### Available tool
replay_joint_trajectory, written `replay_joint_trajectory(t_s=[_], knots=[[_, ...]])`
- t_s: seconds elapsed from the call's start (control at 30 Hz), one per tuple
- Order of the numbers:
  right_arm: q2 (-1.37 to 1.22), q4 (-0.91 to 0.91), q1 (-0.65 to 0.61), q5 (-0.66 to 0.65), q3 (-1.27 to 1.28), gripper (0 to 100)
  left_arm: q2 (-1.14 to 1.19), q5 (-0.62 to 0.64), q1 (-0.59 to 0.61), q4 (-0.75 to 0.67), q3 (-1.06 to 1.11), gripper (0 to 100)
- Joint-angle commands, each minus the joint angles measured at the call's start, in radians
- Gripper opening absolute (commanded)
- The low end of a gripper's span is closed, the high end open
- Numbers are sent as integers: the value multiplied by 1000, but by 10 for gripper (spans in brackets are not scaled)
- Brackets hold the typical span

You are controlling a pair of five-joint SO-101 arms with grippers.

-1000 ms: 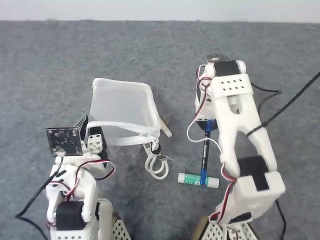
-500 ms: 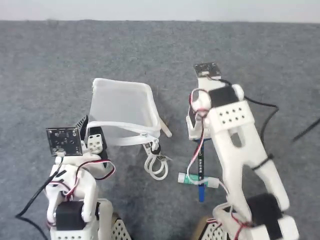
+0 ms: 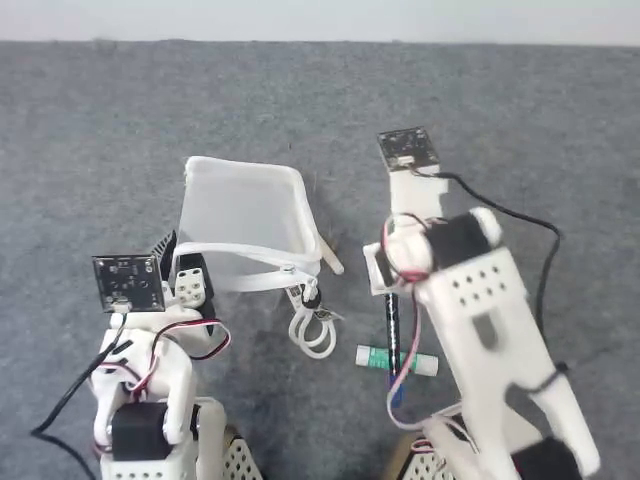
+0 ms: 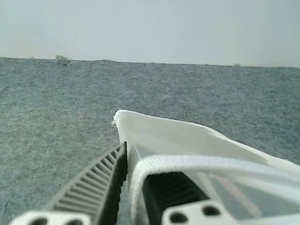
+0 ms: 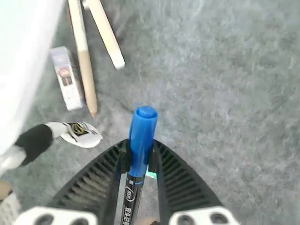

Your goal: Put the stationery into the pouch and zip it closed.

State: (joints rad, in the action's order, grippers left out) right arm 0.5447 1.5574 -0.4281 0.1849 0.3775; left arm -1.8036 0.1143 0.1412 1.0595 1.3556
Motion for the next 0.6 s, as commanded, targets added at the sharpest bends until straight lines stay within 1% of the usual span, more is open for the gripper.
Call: replay_joint_trajectory(t_s=[0.0,0.4,0.57], knots=[[139,-15,-16,-5,2,6,-20,17,6,-21,-61,11],[394,-51,-16,-5,20,6,-21,17,8,-20,-61,11],[527,-143,-25,-3,21,6,-21,17,8,-20,-61,11]])
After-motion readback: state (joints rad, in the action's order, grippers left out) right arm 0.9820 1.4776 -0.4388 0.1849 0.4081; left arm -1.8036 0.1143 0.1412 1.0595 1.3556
